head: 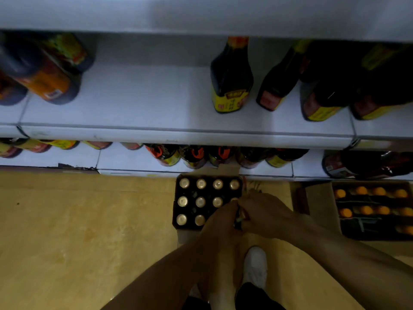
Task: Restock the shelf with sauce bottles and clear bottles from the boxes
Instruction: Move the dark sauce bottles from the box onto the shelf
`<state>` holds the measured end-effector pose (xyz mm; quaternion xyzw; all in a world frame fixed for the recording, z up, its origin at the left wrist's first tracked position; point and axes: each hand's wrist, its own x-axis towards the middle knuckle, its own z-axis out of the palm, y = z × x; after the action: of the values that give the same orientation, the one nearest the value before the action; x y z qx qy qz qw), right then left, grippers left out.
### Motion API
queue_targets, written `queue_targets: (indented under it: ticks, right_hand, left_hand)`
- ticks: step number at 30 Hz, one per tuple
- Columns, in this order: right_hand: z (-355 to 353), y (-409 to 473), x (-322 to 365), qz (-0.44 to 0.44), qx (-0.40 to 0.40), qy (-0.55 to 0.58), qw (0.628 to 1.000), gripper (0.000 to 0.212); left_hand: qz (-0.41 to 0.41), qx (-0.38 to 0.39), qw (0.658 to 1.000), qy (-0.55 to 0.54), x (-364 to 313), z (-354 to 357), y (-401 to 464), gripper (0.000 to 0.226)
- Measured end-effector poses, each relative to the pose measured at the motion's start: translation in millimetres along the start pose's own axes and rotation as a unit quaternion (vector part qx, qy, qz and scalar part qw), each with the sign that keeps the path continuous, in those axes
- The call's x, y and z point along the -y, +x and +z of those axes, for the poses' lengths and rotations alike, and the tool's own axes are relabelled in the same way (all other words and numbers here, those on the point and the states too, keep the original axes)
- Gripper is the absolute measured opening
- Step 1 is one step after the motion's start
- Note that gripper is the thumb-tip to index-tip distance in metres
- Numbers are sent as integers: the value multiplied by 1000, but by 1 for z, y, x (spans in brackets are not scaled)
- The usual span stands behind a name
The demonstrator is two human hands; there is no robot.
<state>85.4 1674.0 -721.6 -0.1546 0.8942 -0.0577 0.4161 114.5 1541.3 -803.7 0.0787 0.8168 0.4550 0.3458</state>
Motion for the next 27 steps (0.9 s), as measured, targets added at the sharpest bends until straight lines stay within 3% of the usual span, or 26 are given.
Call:
queue_targets:
  ticks: [11,21,27]
  right_hand:
    - [-149,-123,49,-91,-121,-4,988,20]
    - [-271,-244,94,-146,-205,-38,967,20]
    - [-341,-313,123,-173,-269,-29,947,20]
  left_hand:
    - [119,-42,992,-28,-128,-87,-76,28]
    - [254,-137,957,33,-251,-175,-147,22]
    - [303,-167,938,16,-333,-227,-194,12]
